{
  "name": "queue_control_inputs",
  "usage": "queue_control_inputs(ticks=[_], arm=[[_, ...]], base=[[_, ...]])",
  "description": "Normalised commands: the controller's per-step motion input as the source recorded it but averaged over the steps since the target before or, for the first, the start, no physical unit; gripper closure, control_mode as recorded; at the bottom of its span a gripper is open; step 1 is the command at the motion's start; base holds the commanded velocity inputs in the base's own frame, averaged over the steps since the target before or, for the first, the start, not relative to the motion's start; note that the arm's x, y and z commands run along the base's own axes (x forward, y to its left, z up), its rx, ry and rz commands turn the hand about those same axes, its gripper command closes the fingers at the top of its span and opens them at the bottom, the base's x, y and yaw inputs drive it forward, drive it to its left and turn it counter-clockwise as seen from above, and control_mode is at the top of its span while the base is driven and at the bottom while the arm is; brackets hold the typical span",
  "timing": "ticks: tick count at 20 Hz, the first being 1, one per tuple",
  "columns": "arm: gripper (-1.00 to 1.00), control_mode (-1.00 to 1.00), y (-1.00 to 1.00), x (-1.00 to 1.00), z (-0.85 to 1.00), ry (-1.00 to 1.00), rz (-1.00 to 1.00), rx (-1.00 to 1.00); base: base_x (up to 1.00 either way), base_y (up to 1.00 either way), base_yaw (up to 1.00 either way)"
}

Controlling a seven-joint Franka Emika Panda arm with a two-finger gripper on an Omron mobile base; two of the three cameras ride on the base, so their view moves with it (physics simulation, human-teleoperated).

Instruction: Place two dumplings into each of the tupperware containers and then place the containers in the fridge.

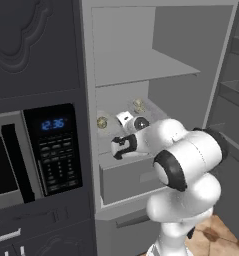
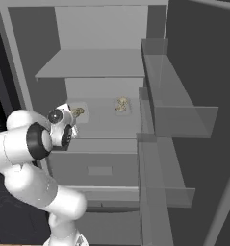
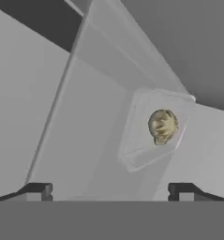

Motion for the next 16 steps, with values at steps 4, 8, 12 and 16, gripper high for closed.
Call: queue_control_inputs(ticks=[4,8,12,16], arm=[[-1.0,-1.0,-0.83,-0.97,1.0,0.0,0.0,0.0],[-1.0,-1.0,-0.99,-1.0,0.87,0.07,0.0,0.0],[-1.0,-1.0,-1.0,-1.0,0.3,0.15,0.0,0.0],[-1.0,-1.0,-0.9,-1.0,-0.01,0.26,0.0,-0.15]], base=[[0.0,0.0,0.0],[0.0,0.0,0.0],[0.0,0.0,0.0],[0.0,0.0,0.0]])
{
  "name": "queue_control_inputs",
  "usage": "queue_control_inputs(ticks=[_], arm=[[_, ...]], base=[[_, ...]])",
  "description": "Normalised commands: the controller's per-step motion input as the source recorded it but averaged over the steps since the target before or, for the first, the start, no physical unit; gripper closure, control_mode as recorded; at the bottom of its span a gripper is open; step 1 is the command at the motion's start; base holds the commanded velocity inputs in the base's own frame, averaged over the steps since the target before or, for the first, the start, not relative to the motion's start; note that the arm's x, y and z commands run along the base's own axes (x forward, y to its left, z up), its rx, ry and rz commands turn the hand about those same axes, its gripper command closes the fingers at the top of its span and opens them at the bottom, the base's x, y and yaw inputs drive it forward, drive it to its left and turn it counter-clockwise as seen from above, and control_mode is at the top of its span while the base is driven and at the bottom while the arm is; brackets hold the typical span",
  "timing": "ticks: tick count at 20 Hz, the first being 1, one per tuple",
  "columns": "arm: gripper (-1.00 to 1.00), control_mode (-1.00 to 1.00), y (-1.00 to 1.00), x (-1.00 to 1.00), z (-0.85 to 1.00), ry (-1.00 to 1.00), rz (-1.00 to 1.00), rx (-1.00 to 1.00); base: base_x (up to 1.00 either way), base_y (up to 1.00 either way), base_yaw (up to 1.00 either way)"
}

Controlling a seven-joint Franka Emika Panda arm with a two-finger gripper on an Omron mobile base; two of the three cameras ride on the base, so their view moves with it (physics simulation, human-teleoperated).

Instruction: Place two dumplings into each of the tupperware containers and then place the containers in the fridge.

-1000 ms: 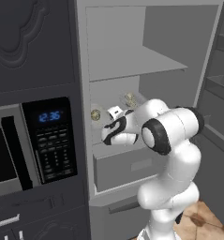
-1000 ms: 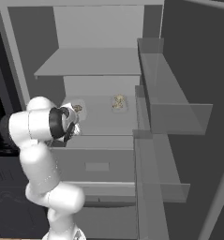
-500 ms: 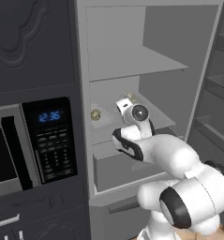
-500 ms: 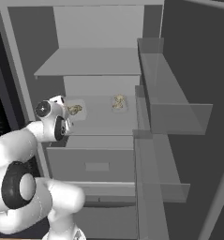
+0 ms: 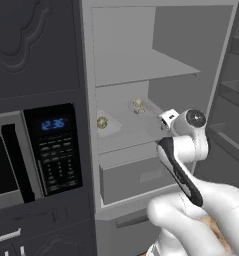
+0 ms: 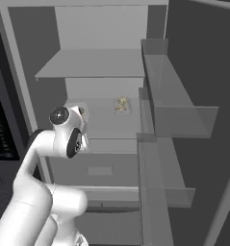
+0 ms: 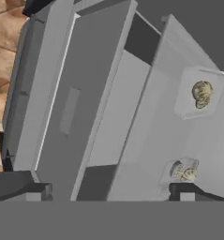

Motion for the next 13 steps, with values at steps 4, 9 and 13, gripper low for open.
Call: queue_control_inputs(ticks=[4,9,13], arm=[[-1.0,-1.0,-0.66,-1.0,-0.42,0.18,0.0,-0.28],[-1.0,-1.0,-0.41,-1.0,-0.72,0.0,0.07,-0.2],[-1.0,-1.0,-0.41,-1.0,-0.79,-0.11,0.12,0.0]], base=[[0.0,0.0,0.0],[0.0,0.0,0.0],[0.0,0.0,0.0]])
